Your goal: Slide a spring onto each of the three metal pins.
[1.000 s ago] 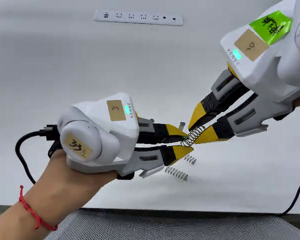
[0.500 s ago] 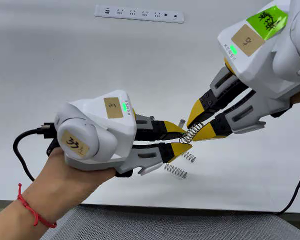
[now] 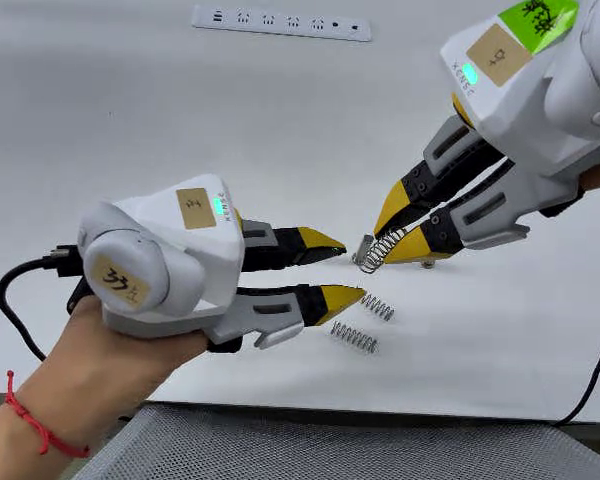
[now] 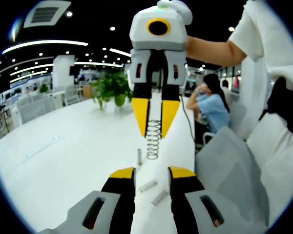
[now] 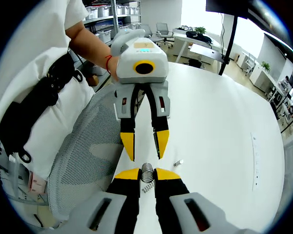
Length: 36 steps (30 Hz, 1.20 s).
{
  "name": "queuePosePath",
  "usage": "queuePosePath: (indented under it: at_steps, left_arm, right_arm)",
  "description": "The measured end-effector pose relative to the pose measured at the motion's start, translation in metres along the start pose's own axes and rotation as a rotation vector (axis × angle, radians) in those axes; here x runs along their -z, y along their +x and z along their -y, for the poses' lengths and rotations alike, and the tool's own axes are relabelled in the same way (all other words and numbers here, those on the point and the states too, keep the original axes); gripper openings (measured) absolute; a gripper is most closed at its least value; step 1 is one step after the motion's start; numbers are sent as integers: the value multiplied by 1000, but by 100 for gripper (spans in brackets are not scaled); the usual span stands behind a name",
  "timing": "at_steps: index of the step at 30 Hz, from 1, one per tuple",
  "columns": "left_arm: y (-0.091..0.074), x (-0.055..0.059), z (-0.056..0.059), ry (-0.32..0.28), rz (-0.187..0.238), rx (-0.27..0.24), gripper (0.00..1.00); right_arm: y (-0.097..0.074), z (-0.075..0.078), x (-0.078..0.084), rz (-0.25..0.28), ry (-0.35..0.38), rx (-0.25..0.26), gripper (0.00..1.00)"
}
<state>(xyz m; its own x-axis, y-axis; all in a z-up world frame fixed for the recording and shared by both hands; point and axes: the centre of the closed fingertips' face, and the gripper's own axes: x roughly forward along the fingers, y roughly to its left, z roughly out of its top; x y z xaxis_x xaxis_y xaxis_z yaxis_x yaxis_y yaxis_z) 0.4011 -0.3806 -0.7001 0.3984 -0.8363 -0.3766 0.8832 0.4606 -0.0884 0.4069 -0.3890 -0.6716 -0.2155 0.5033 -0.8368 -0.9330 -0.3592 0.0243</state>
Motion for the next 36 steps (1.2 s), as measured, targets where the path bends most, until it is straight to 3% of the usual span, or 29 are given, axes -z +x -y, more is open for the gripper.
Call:
queuePosePath:
  at_steps: [8,15,25,36]
  left_arm:
    - [-16,19,-16,-9,-28,-67,39]
    - [-25,31,-31,-18,-43,-131,57]
    - [-27,40,-38,-30,-57,-156,71]
    - [-26,46,-44,-53,-44,-174,86]
  right_arm:
    - [1,25,-3,9,30,56,12]
    - [9,48,-1,-12,56,96,12]
    - [33,69,5,-59,59,95,12]
    - [62,84,12,-110,46,89,12]
